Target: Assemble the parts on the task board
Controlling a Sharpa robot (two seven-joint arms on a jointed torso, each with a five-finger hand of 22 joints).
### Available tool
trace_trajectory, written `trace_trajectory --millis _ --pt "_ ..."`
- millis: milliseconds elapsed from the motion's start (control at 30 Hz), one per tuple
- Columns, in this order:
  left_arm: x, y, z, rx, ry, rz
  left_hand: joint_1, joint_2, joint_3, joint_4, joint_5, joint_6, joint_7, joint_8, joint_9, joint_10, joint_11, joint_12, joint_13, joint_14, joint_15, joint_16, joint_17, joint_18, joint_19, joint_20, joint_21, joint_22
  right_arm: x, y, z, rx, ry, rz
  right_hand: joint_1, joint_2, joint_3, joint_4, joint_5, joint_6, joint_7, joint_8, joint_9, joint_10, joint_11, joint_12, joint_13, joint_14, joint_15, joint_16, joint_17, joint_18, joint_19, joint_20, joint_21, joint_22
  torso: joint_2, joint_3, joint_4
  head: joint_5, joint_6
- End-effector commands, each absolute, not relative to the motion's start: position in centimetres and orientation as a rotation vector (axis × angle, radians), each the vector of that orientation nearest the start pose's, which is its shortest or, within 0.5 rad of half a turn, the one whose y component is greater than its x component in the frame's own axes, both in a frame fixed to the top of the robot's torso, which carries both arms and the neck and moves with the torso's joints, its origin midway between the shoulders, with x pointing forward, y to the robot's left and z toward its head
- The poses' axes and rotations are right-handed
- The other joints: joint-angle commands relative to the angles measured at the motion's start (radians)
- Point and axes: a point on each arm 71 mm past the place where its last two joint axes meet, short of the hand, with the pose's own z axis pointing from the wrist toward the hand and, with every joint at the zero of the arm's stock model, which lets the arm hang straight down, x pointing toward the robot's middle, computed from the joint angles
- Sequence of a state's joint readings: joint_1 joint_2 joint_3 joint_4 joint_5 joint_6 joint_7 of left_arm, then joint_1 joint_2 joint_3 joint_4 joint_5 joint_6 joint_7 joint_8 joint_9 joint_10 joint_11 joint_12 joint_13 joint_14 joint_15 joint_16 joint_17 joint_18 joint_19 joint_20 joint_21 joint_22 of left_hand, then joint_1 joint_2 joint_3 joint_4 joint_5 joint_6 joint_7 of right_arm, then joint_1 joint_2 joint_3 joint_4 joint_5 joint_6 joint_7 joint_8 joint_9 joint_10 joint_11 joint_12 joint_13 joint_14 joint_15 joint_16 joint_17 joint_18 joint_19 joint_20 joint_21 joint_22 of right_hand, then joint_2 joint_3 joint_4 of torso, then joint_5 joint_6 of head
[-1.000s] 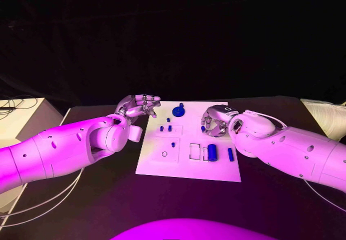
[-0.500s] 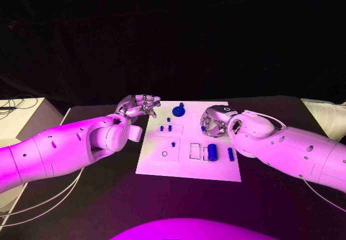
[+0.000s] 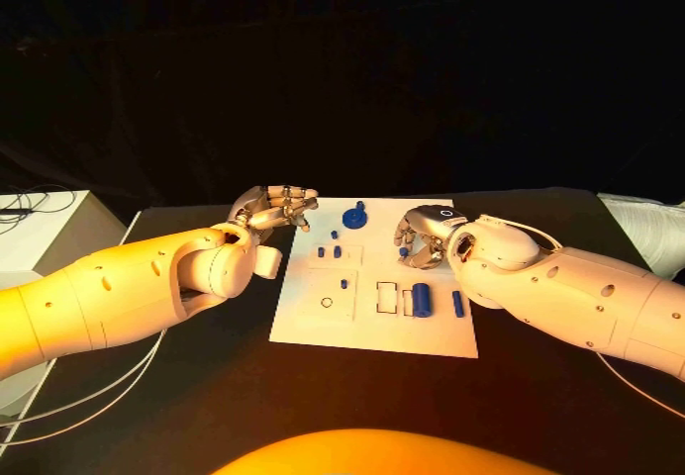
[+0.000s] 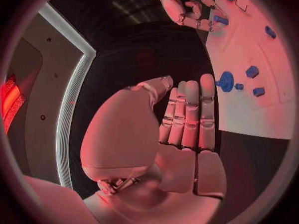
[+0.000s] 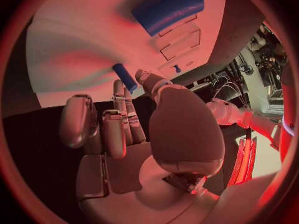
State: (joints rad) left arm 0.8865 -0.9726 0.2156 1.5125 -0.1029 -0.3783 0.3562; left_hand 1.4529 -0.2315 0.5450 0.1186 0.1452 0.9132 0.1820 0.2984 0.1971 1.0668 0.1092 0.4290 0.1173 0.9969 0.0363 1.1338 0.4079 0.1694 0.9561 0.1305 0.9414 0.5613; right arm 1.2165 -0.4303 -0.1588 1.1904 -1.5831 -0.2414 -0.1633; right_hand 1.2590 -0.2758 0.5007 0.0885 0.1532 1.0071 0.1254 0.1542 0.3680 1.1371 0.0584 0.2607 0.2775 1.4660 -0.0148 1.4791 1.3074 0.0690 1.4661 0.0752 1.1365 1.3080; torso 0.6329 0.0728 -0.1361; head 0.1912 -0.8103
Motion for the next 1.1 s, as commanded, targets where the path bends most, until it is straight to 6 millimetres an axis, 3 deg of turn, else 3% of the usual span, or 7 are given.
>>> trace_trajectory --millis 33,200,333,567,1100 --pt "46.2 29.0 -23.4 -1.282 1.325 -1.324 0.011 0.002 -0.001 -0.006 0.006 0.0 -0.002 -0.002 0.001 -0.008 -0.003 0.004 0.001 -0.004 0.0 0.002 0.001 0.016 0.009 0.0 -0.004 -0.001 51.4 -7.6 -23.6 -0.445 1.753 0.543 0.024 0.038 0.012 -0.014 -0.023 0.026 -0.01 0.013 0.006 0.017 -0.01 0.043 0.03 0.069 -0.017 0.008 0.1 -0.003 0.071 -0.011 0.012 0.164 -0.001 -0.0002 -0.0008 0.002 -0.002" --pt "46.2 29.1 -23.4 -1.282 1.325 -1.323 0.011 0.002 -0.001 -0.006 0.006 0.0 -0.002 -0.002 0.001 -0.008 -0.003 0.004 0.001 -0.004 0.0 0.002 0.001 0.016 0.009 0.0 -0.004 -0.001 51.4 -7.6 -23.6 -0.461 1.754 0.523 0.085 0.104 0.076 -0.059 -0.035 0.083 -0.028 0.048 0.023 0.013 -0.032 0.137 0.104 0.072 -0.036 0.014 0.111 -0.005 0.072 -0.027 0.027 0.17 -0.001 0.0002 -0.0012 0.003 -0.003" --pt "46.2 29.1 -23.4 -1.282 1.325 -1.322 0.013 0.003 -0.001 -0.008 0.005 -0.001 -0.001 -0.002 0.001 -0.009 -0.002 0.006 0.003 -0.005 0.001 0.001 0.001 0.016 0.01 0.0 -0.004 -0.001 51.4 -7.7 -23.6 -0.471 1.751 0.51 0.102 0.128 0.13 -0.097 -0.037 0.089 -0.025 0.062 0.035 -0.012 -0.034 0.18 0.143 0.073 -0.037 0.017 0.118 -0.006 0.072 -0.031 0.032 0.172 -0.001 0.0006 -0.0017 0.004 -0.003" --pt "46.2 29.2 -23.4 -1.282 1.325 -1.32 0.013 0.003 -0.001 -0.008 0.005 -0.001 -0.001 -0.002 0.001 -0.009 -0.002 0.006 0.003 -0.005 0.001 0.001 0.001 0.016 0.01 0.0 -0.004 -0.001 51.3 -7.8 -23.6 -0.475 1.744 0.502 0.078 0.133 0.184 -0.128 -0.09 0.082 -0.023 0.075 0.052 -0.04 -0.032 0.225 0.183 0.075 -0.035 0.02 0.124 -0.008 0.072 -0.031 0.038 0.176 -0.001 0.0011 -0.0018 0.004 -0.004" --pt "46.2 29.3 -23.4 -1.283 1.327 -1.319 0.013 0.004 -0.001 -0.007 0.006 -0.001 0.0 -0.002 0.001 -0.012 -0.001 0.007 0.004 -0.005 0.001 0.001 0.001 0.015 0.011 0.0 -0.005 -0.001 51.0 -9.0 -22.9 -0.38 1.679 0.573 0.073 0.134 0.189 -0.131 -0.099 0.083 -0.022 0.079 0.056 -0.041 -0.031 0.228 0.186 0.073 -0.034 0.017 0.118 -0.008 0.072 -0.03 0.04 0.177 -0.002 0.0007 -0.0023 0.006 -0.002"
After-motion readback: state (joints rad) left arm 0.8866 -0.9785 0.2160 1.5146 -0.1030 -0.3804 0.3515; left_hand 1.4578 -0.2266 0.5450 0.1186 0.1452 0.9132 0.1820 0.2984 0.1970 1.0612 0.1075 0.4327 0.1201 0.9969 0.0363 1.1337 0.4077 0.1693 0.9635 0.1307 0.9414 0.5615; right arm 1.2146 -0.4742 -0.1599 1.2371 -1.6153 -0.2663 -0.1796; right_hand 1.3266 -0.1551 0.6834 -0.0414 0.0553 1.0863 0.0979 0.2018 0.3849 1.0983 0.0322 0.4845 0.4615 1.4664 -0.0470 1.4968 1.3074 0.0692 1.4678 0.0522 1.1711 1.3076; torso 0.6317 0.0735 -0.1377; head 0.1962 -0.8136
